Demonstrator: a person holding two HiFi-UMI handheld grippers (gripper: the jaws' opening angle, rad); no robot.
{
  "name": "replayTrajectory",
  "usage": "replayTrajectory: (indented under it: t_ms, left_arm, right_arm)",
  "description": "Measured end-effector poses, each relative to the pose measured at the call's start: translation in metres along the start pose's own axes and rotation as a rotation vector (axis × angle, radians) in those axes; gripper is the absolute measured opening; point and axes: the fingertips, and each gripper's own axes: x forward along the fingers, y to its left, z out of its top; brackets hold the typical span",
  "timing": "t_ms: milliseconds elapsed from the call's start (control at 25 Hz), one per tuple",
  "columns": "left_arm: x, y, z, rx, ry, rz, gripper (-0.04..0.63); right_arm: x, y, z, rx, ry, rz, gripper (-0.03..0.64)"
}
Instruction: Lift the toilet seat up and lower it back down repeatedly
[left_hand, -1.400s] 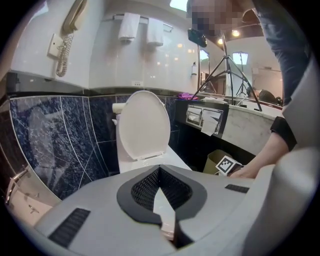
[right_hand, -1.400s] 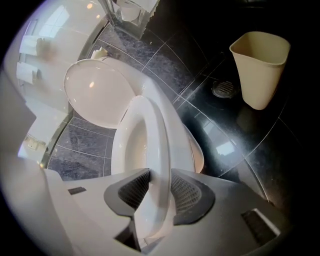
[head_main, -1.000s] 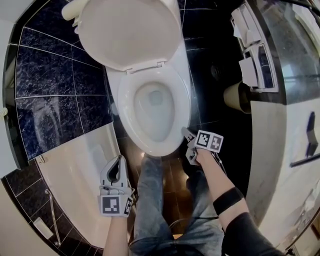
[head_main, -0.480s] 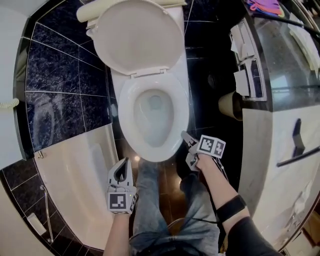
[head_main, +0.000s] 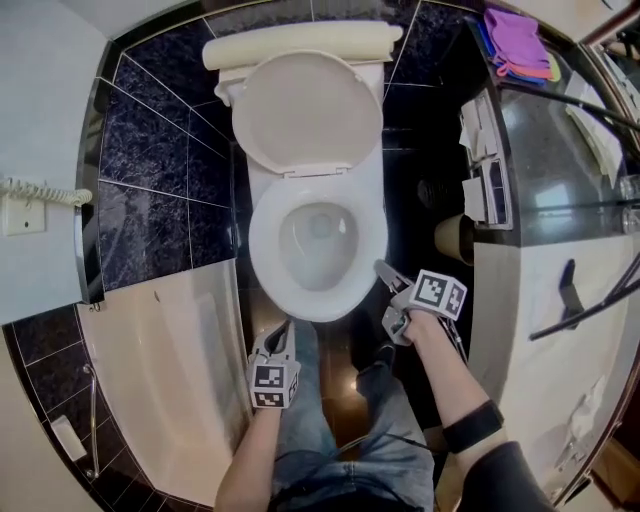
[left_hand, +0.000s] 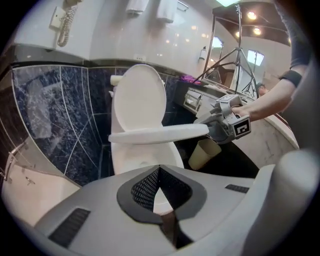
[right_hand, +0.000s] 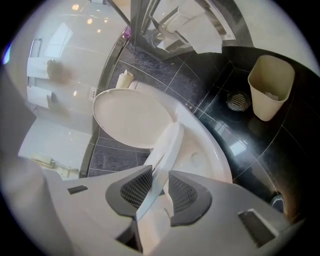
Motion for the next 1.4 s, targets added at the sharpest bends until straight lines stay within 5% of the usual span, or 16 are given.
replayTrajectory:
  t_ms: [760,1040,1400]
  left_arm:
    - [0.011,0.008,0.139,-0.032,-0.121,-0.039,-0.002]
    - [0.016,0.023,0.187,-0.041,-0.148,-0.037,-0.002]
    - [0.031,0.041,0.262,-0.039,-0.184,-0.05,-0.002]
  right_arm:
    - [-0.013,0.061,0.053,0.027,-0.042,-0.041,0.135]
    - [-0.039,0.131,0.085,-0.202,-0.088,-0.017,0.024]
    - [-0.081,0.207,0.121,-0.528,-0.247,-0.057,0.009]
